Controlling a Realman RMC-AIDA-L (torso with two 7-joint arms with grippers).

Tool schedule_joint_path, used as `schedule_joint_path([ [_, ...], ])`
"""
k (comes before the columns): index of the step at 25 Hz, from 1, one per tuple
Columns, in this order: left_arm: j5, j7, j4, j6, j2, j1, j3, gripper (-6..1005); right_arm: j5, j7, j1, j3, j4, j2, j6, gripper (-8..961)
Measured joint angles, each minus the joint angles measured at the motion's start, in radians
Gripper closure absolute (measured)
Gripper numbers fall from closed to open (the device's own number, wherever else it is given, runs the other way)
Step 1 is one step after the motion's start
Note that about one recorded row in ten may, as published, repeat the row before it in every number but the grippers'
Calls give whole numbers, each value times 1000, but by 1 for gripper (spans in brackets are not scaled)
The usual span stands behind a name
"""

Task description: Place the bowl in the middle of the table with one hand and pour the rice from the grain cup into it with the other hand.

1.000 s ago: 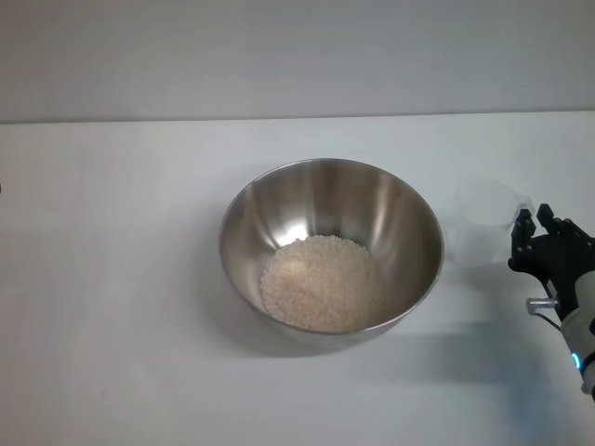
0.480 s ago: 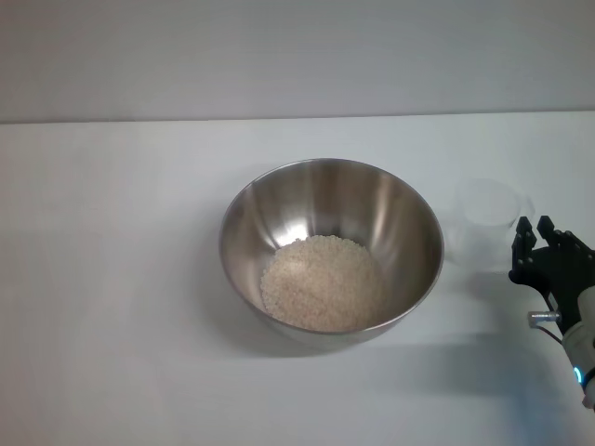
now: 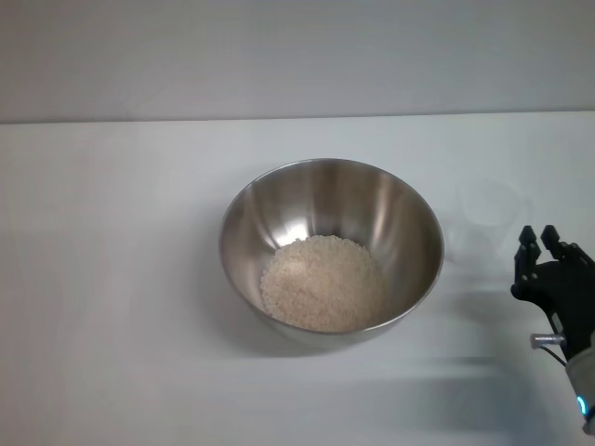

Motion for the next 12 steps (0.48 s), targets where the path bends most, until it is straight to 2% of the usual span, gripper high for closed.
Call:
schedule_joint_path([
  [3,0,0,0,0,0,0,0,811,-4,-36,-25,-1,27,-2,-70,743],
  [6,0,6,5,0,0,1,0,811,-8,-41,-56,7,35,-7,-242,743],
  [7,0,6,5,0,0,1,0,811,-8,-41,-56,7,35,-7,-242,742],
  [9,-5,8,18,-4,-1,-2,-3,810,-6,-5,-51,22,4,-10,-294,742],
  [10,-7,9,36,-9,-2,-6,-12,810,-5,78,-39,45,-53,-11,-328,742],
  [12,-7,9,46,-11,-2,-7,-19,810,-6,130,-29,54,-88,-11,-333,742],
])
